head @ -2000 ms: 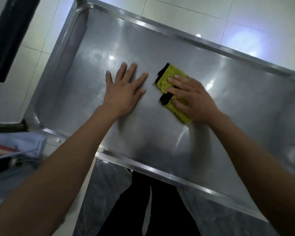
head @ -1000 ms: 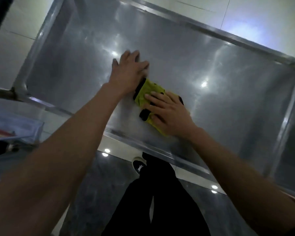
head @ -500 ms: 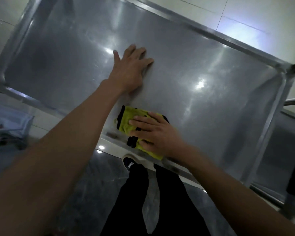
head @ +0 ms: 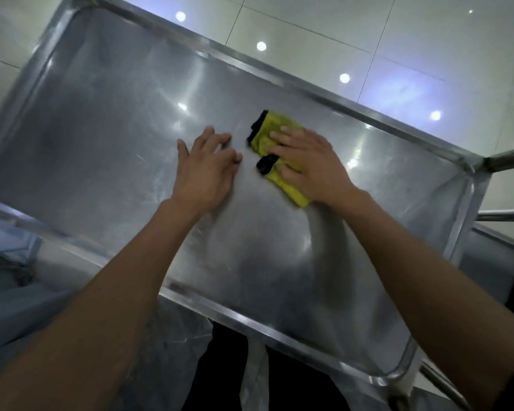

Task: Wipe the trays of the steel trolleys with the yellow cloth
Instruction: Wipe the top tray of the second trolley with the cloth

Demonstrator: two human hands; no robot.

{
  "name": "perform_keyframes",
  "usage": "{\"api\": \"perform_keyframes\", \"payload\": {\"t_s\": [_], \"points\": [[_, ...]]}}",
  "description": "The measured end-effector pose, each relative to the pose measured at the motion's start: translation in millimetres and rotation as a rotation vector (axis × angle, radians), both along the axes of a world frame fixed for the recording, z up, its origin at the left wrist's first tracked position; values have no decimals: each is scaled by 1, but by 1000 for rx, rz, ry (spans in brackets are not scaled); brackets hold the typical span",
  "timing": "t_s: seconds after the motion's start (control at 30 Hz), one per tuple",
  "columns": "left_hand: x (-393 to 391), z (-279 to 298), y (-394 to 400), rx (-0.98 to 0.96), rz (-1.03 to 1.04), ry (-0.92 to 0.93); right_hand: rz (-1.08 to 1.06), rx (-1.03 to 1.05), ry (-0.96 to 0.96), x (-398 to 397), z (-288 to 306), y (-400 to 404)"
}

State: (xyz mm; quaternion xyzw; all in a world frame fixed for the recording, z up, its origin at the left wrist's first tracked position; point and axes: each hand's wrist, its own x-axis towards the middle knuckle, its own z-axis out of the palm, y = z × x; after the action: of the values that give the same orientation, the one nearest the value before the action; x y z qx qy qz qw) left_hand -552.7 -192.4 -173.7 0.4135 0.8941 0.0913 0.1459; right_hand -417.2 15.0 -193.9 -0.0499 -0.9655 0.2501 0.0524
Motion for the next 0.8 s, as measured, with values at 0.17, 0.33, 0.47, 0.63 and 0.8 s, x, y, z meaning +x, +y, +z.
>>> {"api": "perform_keyframes", "payload": {"t_s": [0.17,0.33,0.47,0.63,0.8], "points": [[3,-8,-3,74,46,-41,-10,103,-18,-52,-3,77],[2,-16,1,110,51,-30,-74,125,33,-63,-9,93],[5,-18,-1,95,45,-17,-97,173,0,-35,-10,75],[4,-14,-4,68,-4,-3,-53,108,-33,24,-6,11],[6,-5,-4,-71,-87,19,-20,76,-55,97,1,-90]]}}
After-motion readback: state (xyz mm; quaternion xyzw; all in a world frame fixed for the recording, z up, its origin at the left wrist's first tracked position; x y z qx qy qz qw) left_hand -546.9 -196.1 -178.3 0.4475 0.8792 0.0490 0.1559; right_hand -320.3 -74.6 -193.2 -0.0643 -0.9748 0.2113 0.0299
